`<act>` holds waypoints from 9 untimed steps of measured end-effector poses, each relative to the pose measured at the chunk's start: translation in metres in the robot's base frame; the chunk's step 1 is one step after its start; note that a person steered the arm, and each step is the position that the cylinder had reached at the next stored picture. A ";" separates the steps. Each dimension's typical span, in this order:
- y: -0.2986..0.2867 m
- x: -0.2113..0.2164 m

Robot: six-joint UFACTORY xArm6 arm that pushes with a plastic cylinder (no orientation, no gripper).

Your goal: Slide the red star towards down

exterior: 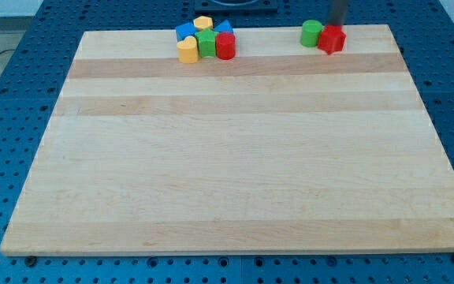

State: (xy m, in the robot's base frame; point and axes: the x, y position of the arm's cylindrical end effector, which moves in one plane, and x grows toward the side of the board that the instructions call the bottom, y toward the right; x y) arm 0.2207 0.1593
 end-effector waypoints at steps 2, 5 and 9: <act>-0.059 0.079; -0.059 0.056; -0.003 0.058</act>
State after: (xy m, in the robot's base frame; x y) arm 0.2792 0.1564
